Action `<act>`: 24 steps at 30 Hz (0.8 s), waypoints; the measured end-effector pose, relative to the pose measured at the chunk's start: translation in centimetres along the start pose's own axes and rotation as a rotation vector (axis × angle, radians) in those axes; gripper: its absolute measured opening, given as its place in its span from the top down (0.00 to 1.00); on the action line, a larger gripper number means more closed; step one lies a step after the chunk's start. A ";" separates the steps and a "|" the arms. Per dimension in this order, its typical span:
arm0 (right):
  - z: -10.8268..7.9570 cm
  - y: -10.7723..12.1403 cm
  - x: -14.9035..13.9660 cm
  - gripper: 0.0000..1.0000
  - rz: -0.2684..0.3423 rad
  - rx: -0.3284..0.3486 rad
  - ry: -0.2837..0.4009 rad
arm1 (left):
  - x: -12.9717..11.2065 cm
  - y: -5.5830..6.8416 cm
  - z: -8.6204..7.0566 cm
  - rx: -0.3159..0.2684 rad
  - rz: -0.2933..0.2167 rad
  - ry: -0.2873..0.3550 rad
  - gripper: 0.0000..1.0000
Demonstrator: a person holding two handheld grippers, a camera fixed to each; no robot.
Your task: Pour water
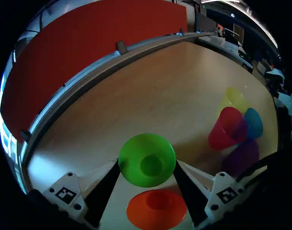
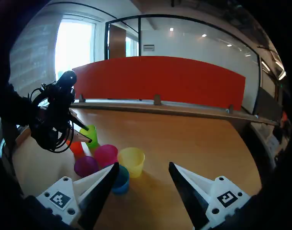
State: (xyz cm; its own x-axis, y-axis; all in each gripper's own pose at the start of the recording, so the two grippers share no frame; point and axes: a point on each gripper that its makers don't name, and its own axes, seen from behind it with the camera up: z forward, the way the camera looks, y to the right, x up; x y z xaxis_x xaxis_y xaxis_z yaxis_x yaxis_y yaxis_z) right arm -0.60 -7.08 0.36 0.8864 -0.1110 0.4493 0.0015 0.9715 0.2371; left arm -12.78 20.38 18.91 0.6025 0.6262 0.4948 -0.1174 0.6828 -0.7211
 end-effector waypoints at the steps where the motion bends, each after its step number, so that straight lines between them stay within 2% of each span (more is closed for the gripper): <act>1: 0.0 0.0 0.0 0.00 0.000 0.000 0.001 | 0.0 0.0 0.0 -0.002 -0.003 0.003 0.10; 9: 0.0 0.0 0.0 0.00 0.001 0.001 0.001 | 0.3 0.2 -0.3 -0.005 0.001 0.031 0.13; 15: 0.1 -0.1 0.2 0.00 -0.002 0.003 0.005 | 1.3 0.2 -1.0 -0.011 -0.022 0.069 0.13; 24: 0.1 -0.3 0.9 0.00 -0.008 0.008 0.020 | 2.5 -0.2 -3.5 0.014 -0.064 0.128 0.13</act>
State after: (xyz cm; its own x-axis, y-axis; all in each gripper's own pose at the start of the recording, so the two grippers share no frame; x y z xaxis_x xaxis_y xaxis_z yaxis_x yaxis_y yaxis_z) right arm 0.18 -7.52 0.74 0.8955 -0.1146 0.4302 0.0052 0.9689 0.2473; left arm -8.47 20.53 18.63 0.7049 0.5288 0.4727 -0.0860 0.7252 -0.6831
